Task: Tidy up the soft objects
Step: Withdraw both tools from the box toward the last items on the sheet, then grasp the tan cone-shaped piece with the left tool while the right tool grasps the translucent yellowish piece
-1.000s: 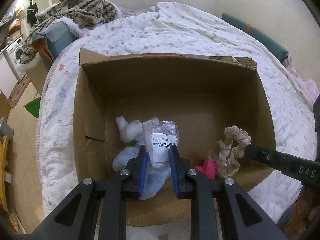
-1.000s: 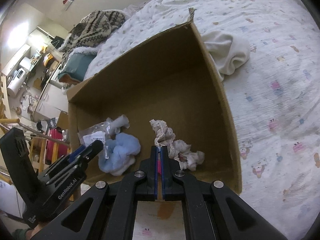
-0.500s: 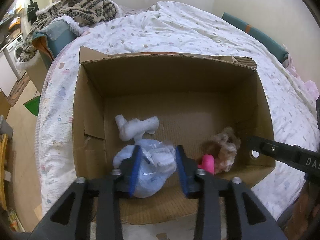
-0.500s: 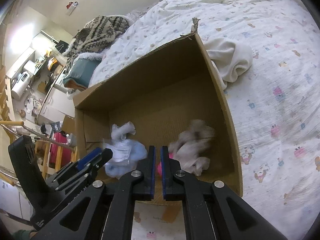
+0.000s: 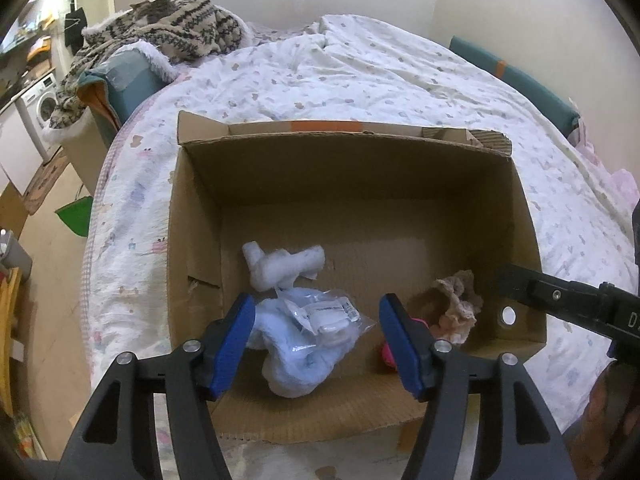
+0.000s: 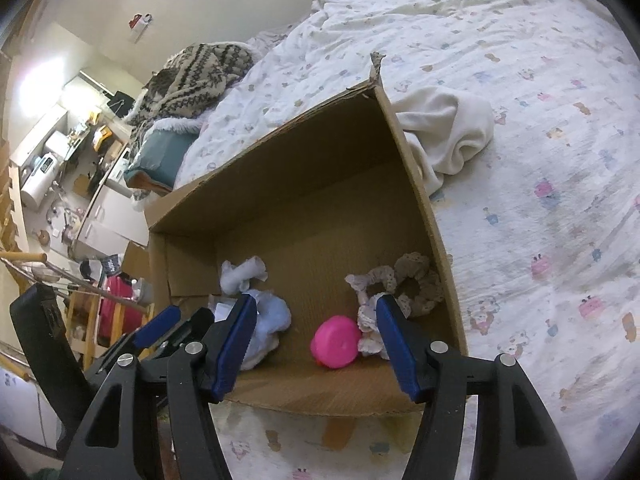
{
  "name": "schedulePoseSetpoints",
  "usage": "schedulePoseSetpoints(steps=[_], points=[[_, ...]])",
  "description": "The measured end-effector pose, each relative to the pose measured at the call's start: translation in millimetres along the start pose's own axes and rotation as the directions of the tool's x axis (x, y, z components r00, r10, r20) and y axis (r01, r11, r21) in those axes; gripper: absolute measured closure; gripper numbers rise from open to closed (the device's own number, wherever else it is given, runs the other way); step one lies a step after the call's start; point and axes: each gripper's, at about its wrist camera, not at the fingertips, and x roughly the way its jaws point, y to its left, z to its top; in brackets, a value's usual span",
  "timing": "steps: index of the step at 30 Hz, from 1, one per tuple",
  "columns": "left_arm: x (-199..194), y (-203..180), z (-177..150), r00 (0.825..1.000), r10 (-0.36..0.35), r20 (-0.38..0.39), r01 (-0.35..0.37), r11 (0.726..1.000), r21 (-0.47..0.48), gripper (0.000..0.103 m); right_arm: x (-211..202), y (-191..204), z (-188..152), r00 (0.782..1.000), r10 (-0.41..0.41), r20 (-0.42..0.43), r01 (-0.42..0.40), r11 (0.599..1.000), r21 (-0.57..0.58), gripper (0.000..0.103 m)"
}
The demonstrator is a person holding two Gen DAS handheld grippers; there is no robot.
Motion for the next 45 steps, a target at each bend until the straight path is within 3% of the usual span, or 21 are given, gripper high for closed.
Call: schedulePoseSetpoints(steps=[15, 21, 26, 30, 32, 38, 45], points=[[-31, 1, -13, 0.999, 0.004, 0.044, -0.004, 1.0, -0.003, 0.041, -34, -9, -14, 0.998, -0.042, 0.044, 0.041, 0.999, 0.024, 0.037], [-29, -5, -36, 0.998, -0.053, -0.023, 0.052, 0.998, -0.017, 0.041, -47, -19, -26, 0.997, -0.066, 0.045, 0.064, 0.997, 0.046, 0.037], [-19, -27, -60, 0.99, -0.096, -0.102, 0.102, 0.993, 0.051, 0.039, -54, -35, -39, 0.996, -0.087, 0.025, 0.084, 0.992, 0.095, 0.037], [-19, -49, -73, 0.991, -0.091, -0.095, 0.105, 0.983, 0.153, 0.032, -58, -50, -49, 0.995, -0.103, 0.004, 0.101, 0.985, 0.141, 0.037], [-17, -57, -78, 0.986, -0.127, -0.112, 0.144, 0.976, 0.163, 0.032, -59, -58, -54, 0.994, -0.106, -0.009, 0.106, 0.979, 0.173, 0.037], [0, -75, -92, 0.971, -0.143, -0.19, 0.18, 0.964, 0.198, 0.032, -56, -79, -68, 0.989, -0.138, -0.063, 0.149, 0.957, 0.25, 0.037], [41, -92, -109, 0.945, -0.124, -0.303, 0.199, 0.953, 0.23, 0.032, -52, -87, -68, 0.987, -0.141, -0.079, 0.158, 0.944, 0.289, 0.037]])
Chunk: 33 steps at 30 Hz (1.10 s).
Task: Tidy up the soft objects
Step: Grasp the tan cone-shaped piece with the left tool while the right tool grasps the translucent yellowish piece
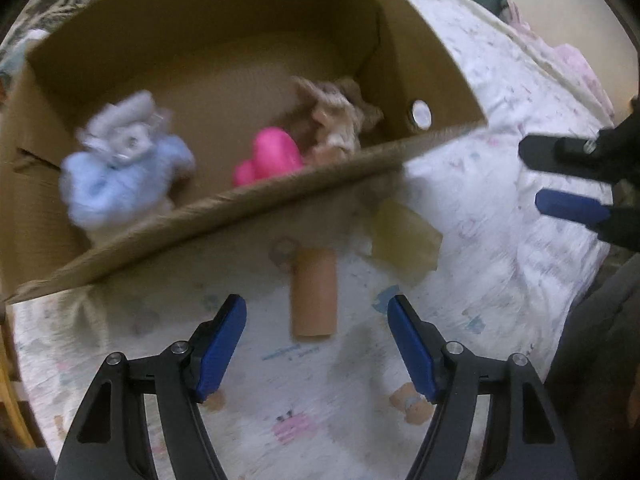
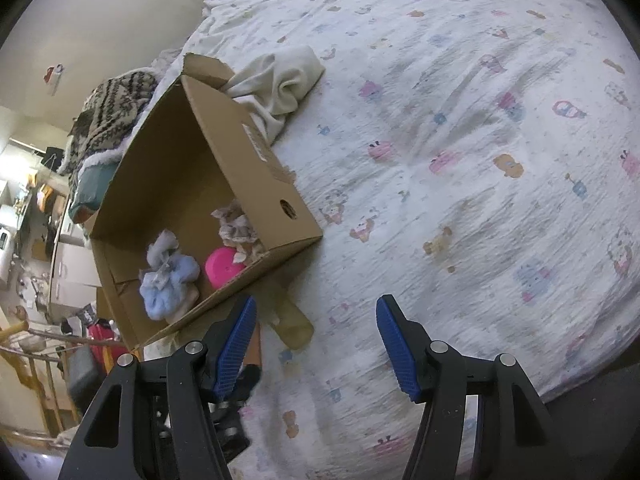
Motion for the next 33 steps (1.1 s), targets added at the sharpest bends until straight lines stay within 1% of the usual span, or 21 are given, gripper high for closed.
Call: schedulePoseSetpoints(steps=[1, 2, 3, 4, 5, 6, 7, 8, 9, 10, 11, 16, 19, 24, 27, 31, 32, 33], points=[[5, -2, 1, 1.0, -0.006, -0.014, 0.006, 1.0, 0.008, 0.033, 1, -1, 0, 1.0, 0.001, -0.003, -0.001, 1.0, 0.003, 0.037], [11, -4, 1, 0.999, -0.017, -0.032, 0.018, 1.0, 0.018, 0.04, 1, -1, 0, 1.0, 0.0, -0.005, 0.0, 1.0, 0.006, 0.037], [13, -4, 3, 0.999, -0.026, -0.043, 0.026, 0.999, 0.021, 0.049, 2, -2, 1, 1.0, -0.001, -0.007, 0.002, 1.0, 0.006, 0.037], [17, -5, 2, 0.998, -0.032, -0.055, 0.033, 0.999, 0.022, 0.052, 2, -3, 1, 1.0, -0.004, -0.008, 0.004, 1.0, 0.007, 0.037], [17, -5, 2, 0.998, -0.029, -0.047, 0.031, 0.999, 0.024, 0.056, 3, -3, 1, 1.0, -0.007, -0.008, 0.007, 1.0, 0.009, 0.037], [17, -5, 1, 0.999, -0.029, -0.041, 0.03, 0.999, 0.027, 0.064, 3, -4, 1, 1.0, -0.008, -0.009, 0.008, 1.0, 0.011, 0.037], [16, -6, 1, 0.999, -0.033, -0.041, 0.035, 0.999, 0.032, 0.069, 3, -5, 2, 1.0, -0.01, -0.01, 0.01, 1.0, 0.014, 0.037], [17, -5, 0, 0.998, -0.039, -0.044, 0.041, 0.999, 0.032, 0.085, 4, -5, 2, 1.0, -0.012, -0.013, 0.012, 1.0, 0.016, 0.037], [16, -4, 0, 0.998, -0.039, -0.045, 0.041, 0.999, 0.032, 0.095, 5, -6, 2, 1.0, -0.008, -0.019, 0.008, 1.0, 0.019, 0.037], [14, -3, -1, 0.998, -0.052, -0.043, 0.054, 0.998, 0.031, 0.095, 6, -6, 1, 1.0, -0.003, -0.025, 0.003, 1.0, 0.023, 0.037], [11, -1, -2, 0.996, -0.083, -0.039, 0.084, 0.996, 0.026, 0.097, 6, -6, 1, 1.0, 0.003, -0.028, -0.002, 1.0, 0.027, 0.037], [0, 12, -1, 0.993, -0.115, -0.035, 0.115, 0.993, -0.002, 0.098, 15, -1, 0, 0.998, 0.024, -0.065, -0.022, 0.999, 0.024, 0.037], [-7, 19, -6, 0.992, -0.121, -0.034, 0.12, 0.992, -0.024, 0.098, 28, 8, -4, 0.994, 0.015, -0.112, -0.016, 1.0, -0.006, 0.037], [-19, 28, -13, 0.995, -0.092, -0.033, 0.09, 0.995, -0.039, 0.098, 54, 25, -8, 0.985, -0.009, -0.175, 0.0, 0.999, -0.053, 0.037], [-25, 35, -20, 0.996, -0.086, -0.037, 0.083, 0.995, -0.063, 0.098, 73, 37, -10, 0.977, -0.064, -0.203, 0.041, 0.993, -0.112, 0.038], [-31, 45, -26, 0.997, -0.075, -0.032, 0.071, 0.993, -0.089, 0.098, 92, 57, -15, 0.967, -0.159, -0.2, 0.113, 0.968, -0.225, 0.039], [-34, 47, -27, 0.997, -0.071, -0.028, 0.069, 0.993, -0.093, 0.098, 95, 61, -17, 0.964, -0.176, -0.199, 0.124, 0.961, -0.248, 0.046], [-35, 50, -28, 0.997, -0.069, -0.024, 0.066, 0.993, -0.096, 0.098, 99, 65, -19, 0.96, -0.195, -0.202, 0.135, 0.952, -0.275, 0.05]])
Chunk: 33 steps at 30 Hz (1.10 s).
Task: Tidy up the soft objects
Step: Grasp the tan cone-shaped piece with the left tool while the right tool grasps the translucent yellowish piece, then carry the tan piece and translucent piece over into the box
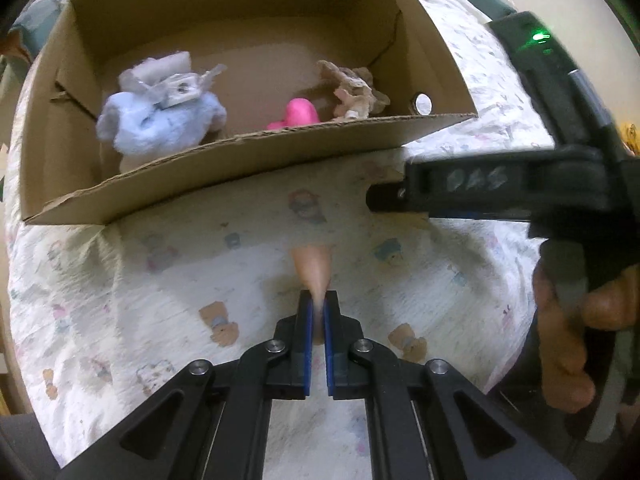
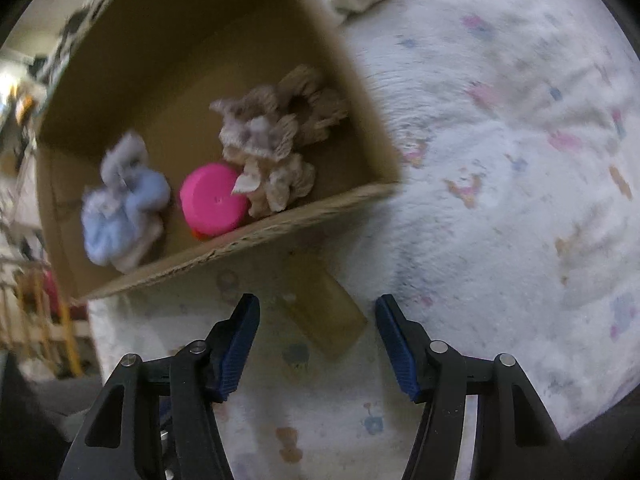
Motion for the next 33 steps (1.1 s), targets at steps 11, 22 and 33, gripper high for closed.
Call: schedulePoseSetpoints(steps=[11, 22, 33], points=[[-17, 9, -2, 0.997, 0.047, 0.053, -0.045, 0.998, -0.046, 0.098, -7, -1, -10, 0.999, -0.018, 0.031, 0.02, 0.999, -0.048, 0.091], [-39, 23, -13, 0.984, 0.154, 0.089, -0.142, 0.981, -0.129, 0.098, -42, -9, -35, 0.996, 0.056, 0.067, -0.052, 0.997, -0.05, 0.091], [-66, 44, -34, 0.964, 0.236, 0.122, -0.209, 0.957, -0.204, 0.098, -66, 2, -53, 0.986, 0.119, 0.119, -0.107, 0.989, -0.102, 0.091]])
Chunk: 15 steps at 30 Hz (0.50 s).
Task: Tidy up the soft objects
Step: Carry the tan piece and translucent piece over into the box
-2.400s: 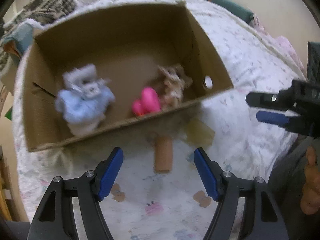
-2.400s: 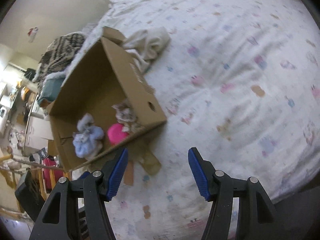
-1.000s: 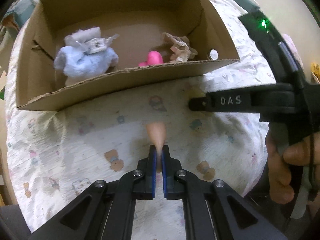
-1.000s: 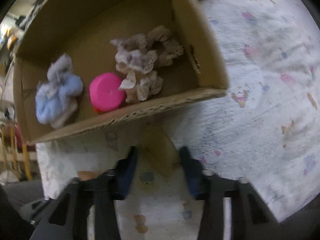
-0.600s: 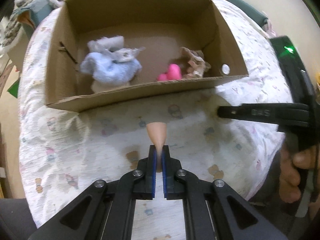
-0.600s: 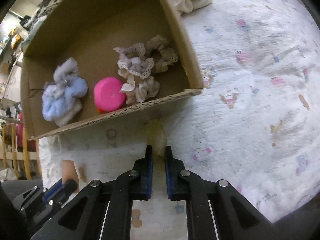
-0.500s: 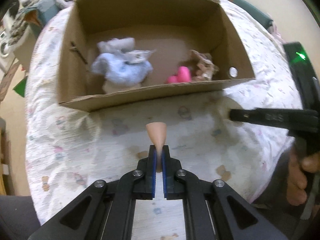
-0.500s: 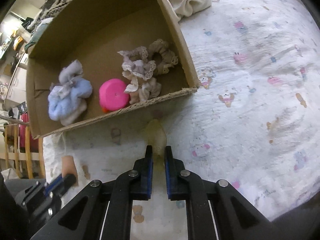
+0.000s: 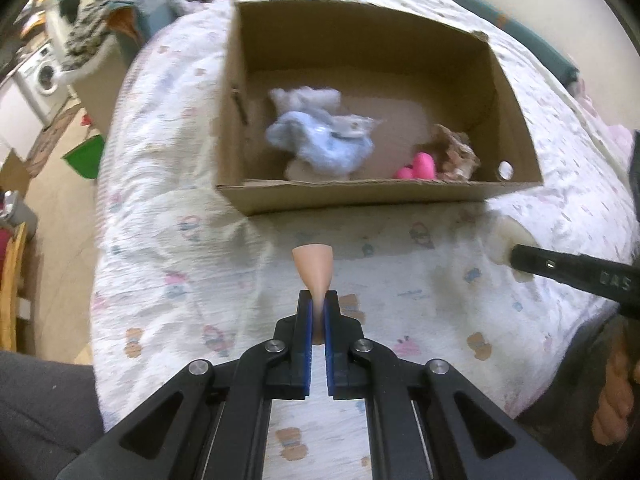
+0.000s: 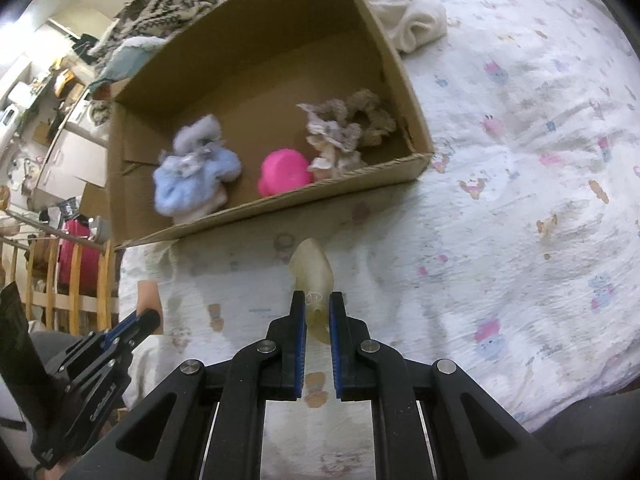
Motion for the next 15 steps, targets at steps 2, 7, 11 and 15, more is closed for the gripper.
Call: schedulePoseSetpoints(steps=[2, 7, 11, 15], points=[[-1, 7, 0, 1.0, 0.017, 0.012, -0.016, 0.999, -0.028, 0.098, -7, 4, -2, 1.0, 0.018, 0.019, -0.018, 1.0, -0.008, 0.091], [-15, 16, 3, 0.997, 0.031, 0.071, -0.025, 0.997, -0.071, 0.098, -29, 17, -5, 0.993, 0.064, 0.099, -0.061, 0.998, -0.033, 0.091], [-39, 20, 14, 0.987, 0.05, 0.152, -0.038, 0.996, -0.083, 0.098, -45, 26, -2, 0.98, 0.104, 0.168, -0.096, 0.994, -0.052, 0.091], [-58, 22, 33, 0.977, 0.049, 0.209, -0.029, 0.995, -0.096, 0.098, -59, 35, 9, 0.966, 0.134, 0.223, -0.125, 0.991, -0.051, 0.091]])
